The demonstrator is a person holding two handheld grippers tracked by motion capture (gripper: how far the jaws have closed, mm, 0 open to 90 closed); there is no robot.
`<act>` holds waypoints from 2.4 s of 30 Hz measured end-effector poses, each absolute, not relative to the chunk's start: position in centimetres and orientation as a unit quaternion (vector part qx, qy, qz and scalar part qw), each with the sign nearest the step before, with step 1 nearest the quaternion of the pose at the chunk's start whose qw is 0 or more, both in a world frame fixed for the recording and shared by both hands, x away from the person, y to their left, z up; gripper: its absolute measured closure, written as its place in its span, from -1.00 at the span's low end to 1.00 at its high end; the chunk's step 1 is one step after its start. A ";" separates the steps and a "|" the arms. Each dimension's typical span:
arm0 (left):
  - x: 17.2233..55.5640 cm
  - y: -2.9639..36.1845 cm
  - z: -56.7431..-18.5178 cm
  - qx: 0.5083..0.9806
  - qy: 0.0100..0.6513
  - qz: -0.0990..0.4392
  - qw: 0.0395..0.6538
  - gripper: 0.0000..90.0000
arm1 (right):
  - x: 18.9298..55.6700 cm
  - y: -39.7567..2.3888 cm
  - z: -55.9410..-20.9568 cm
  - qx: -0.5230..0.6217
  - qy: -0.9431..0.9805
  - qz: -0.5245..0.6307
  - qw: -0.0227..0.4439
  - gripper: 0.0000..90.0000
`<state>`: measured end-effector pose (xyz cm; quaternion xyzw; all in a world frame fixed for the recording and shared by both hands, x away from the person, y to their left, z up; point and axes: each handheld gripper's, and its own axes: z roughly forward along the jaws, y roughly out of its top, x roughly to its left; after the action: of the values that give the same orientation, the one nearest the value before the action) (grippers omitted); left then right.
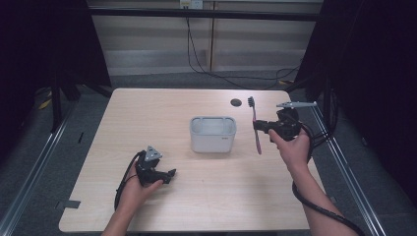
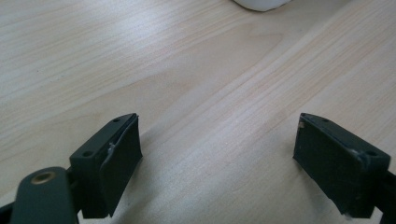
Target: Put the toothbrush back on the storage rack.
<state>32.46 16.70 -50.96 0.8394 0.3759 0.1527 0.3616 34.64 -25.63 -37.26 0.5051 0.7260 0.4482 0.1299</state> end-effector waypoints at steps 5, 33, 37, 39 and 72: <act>32.5 16.7 -51.0 0.839 0.376 0.153 0.362 -0.68 | 34.9 -25.4 -36.6 0.501 0.723 0.457 0.133 0.81; 32.5 16.7 -51.0 0.839 0.376 0.153 0.361 -0.68 | 36.2 -23.6 -35.1 0.490 0.702 0.495 0.147 0.81; 32.5 16.7 -51.0 0.840 0.376 0.153 0.361 -0.68 | 36.4 -23.7 -34.9 0.491 0.696 0.502 0.149 0.81; 32.5 16.7 -51.0 0.839 0.376 0.153 0.362 -0.68 | 36.4 -23.7 -34.8 0.492 0.695 0.502 0.151 0.81; 32.5 16.7 -51.0 0.839 0.376 0.153 0.362 -0.68 | 37.8 -21.7 -34.3 0.481 0.680 0.530 0.161 0.81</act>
<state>32.46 16.70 -50.96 0.8394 0.3758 0.1527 0.3617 37.77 -21.68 -34.29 0.4808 0.6797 0.5299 0.1613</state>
